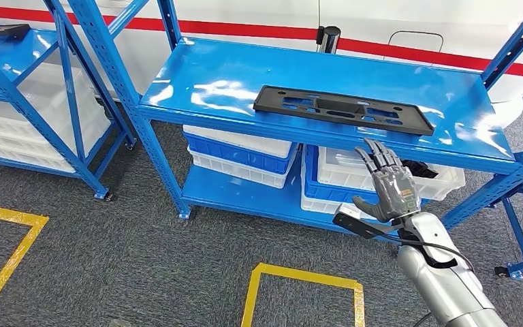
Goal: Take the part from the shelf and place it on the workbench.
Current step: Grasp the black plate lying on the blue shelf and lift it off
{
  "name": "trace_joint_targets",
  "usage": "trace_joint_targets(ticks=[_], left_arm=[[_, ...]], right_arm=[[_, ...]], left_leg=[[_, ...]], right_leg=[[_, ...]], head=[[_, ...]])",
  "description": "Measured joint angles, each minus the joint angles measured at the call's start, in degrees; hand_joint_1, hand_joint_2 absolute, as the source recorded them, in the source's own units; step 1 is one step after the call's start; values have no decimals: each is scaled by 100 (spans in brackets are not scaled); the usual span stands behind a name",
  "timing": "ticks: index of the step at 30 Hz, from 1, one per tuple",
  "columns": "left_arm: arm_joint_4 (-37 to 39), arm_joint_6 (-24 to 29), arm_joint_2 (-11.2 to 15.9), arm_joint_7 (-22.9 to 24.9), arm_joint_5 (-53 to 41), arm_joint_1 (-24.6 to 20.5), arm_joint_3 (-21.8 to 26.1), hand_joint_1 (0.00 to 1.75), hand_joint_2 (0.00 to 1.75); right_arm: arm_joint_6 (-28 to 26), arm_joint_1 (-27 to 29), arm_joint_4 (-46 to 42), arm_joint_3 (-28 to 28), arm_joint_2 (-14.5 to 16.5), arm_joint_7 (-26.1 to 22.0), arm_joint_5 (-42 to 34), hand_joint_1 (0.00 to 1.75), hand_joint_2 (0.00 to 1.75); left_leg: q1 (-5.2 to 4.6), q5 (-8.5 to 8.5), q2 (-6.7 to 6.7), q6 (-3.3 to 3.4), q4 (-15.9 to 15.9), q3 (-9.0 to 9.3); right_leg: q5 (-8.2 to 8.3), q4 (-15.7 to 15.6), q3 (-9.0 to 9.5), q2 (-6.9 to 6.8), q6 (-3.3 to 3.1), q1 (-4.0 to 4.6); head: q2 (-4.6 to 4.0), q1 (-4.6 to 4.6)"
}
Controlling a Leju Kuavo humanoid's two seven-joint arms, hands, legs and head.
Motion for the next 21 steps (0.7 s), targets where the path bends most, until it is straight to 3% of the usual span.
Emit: trace_joint_targets(ticks=[21], left_arm=[[5, -20, 15, -40, 46, -1, 0, 0, 0]], right_arm=[[-120, -355, 157, 234, 41, -168, -171, 0, 175]], left_leg=[[0, 0, -1, 0, 0, -2]], right_leg=[[0, 1, -1, 0, 0, 0]], head=[[0, 1]])
